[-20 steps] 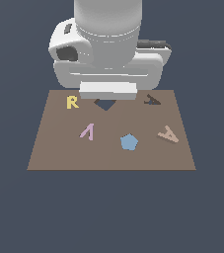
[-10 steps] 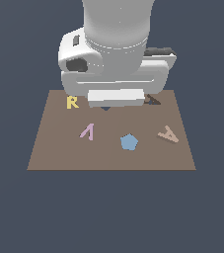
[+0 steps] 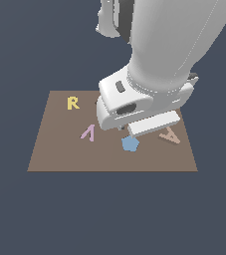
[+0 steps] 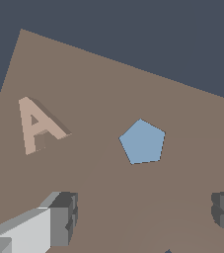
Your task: Insert a designated object into the corresponding slot on a board.
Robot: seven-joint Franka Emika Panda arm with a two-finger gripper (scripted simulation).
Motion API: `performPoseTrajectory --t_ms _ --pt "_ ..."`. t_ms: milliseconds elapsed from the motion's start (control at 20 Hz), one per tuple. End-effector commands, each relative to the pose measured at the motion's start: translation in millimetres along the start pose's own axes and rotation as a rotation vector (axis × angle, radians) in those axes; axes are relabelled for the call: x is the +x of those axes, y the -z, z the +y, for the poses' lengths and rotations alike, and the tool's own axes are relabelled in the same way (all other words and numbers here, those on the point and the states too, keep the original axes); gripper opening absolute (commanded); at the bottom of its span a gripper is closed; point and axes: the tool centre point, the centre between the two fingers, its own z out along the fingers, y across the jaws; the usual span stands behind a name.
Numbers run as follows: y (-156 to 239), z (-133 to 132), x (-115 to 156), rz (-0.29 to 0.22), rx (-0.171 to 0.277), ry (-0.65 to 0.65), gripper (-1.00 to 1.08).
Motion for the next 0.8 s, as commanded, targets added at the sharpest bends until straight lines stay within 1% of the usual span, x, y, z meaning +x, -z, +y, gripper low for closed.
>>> performPoseTrajectory --t_ms 0,200,400,600,750 --pt "-13 -20 16 0.004 0.001 0.101 1.00" --pt "-32 -51 34 0.009 0.000 0.244 1.00" --pt "-46 -77 45 0.012 -0.001 0.357 1.00" --pt "-55 -94 50 0.014 -0.003 0.431 1.00" --pt "-58 -101 52 0.015 -0.003 0.459 1.00"
